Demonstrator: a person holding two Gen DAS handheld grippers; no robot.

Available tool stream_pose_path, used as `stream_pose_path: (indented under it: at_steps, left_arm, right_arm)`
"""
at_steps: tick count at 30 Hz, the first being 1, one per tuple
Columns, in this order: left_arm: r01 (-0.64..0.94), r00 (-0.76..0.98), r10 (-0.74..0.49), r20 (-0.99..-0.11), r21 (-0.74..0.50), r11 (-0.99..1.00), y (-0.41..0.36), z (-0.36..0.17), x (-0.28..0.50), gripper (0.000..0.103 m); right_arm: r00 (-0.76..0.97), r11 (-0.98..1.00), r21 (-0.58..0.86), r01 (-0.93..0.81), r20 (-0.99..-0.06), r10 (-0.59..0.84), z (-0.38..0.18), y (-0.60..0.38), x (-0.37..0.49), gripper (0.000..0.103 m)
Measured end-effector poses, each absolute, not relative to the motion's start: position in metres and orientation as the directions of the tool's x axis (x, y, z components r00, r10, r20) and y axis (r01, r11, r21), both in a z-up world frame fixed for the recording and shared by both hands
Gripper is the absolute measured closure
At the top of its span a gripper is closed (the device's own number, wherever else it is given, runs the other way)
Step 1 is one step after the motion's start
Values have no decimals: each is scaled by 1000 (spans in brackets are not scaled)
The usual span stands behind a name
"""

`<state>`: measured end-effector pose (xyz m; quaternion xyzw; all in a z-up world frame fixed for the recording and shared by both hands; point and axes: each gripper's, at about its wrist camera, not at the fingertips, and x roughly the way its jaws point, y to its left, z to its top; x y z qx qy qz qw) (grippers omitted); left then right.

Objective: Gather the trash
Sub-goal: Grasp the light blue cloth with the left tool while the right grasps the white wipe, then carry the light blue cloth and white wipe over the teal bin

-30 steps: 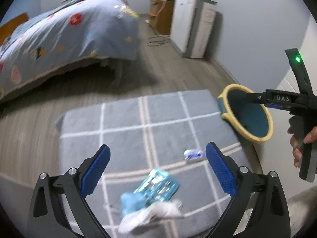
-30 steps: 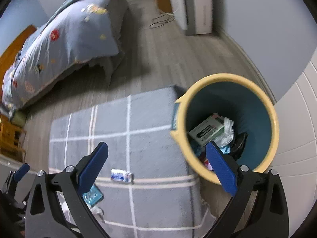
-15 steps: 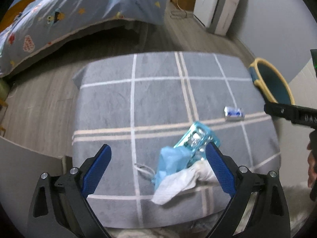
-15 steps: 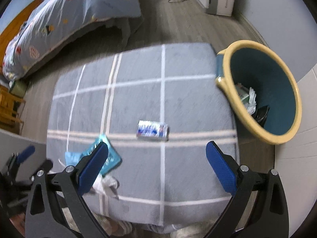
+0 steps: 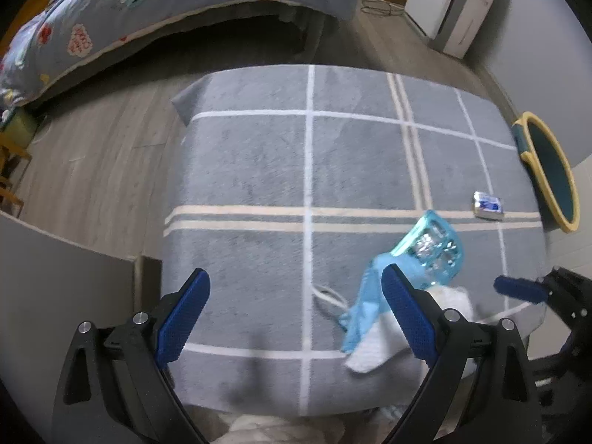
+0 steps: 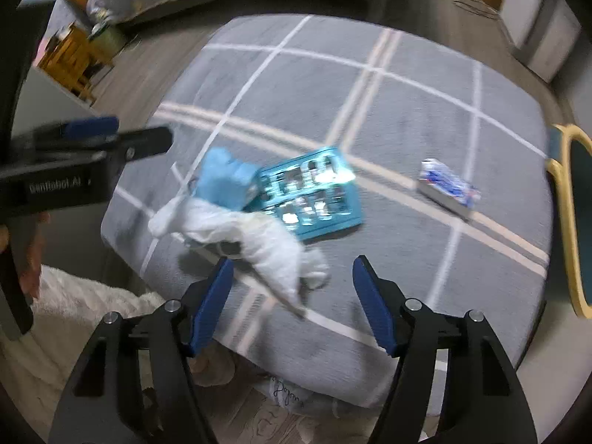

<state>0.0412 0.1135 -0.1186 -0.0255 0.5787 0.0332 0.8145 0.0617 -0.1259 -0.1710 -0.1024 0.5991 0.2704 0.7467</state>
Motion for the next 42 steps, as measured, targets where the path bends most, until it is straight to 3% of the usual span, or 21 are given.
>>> stream_pose_path:
  at_steps: [4,5,6,11,17,20,23,29,30,31,34,42]
  left_arm:
    - [-94,317,16,-948,-15,996,118,-121,41,9]
    - [-94,315,12,-949,-19,995,118,-122,41,9]
    - [-94,313,6,-950,-25,995,119,-122,42,10]
    - [-77,305,-42,-951,-68,995,115,-125,44,15]
    - [-42,292,-85,-953,-102,994,100,-132,49,18]
    - [0,269,-78,-960,-81,997,89,-141,50,19]
    - [46,241,-72,-968,-63,997,77,-150,50,22]
    - [136,181,-81,-980,-56,989,53,-170,53,55]
    - [159,175,-75,-982,-47,986,49,-172,53,69]
    - [170,173,-67,-983,-37,985,45,-173,52,74]
    - [183,201,-45,-978,-8,983,41,-168,53,80]
    - [171,419,-16,-908,61,983,28,-112,55,81]
  right_arm:
    - [82,800,171,-575,-961,265,-188,-109,56,54]
    - [78,796,163,-583,-964,254,-192,-105,55,66]
    - [66,789,156,-594,-968,241,-195,-102,54,86]
    - [65,780,144,-609,-971,229,-173,-107,54,86]
    - [179,717,-31,-697,-975,132,-124,-123,65,87]
    - [223,763,-68,-643,-969,102,-113,-154,81,87]
    - [204,856,10,-517,-970,134,-114,-189,108,87]
    - [261,917,84,-389,-945,197,-99,-219,129,87]
    - [261,920,95,-381,-943,206,-98,-221,131,87]
    - [264,921,95,-378,-942,206,-98,-222,132,87]
    - [270,925,90,-370,-942,200,-97,-224,135,87]
    - [312,937,122,-328,-922,229,-84,-238,138,87]
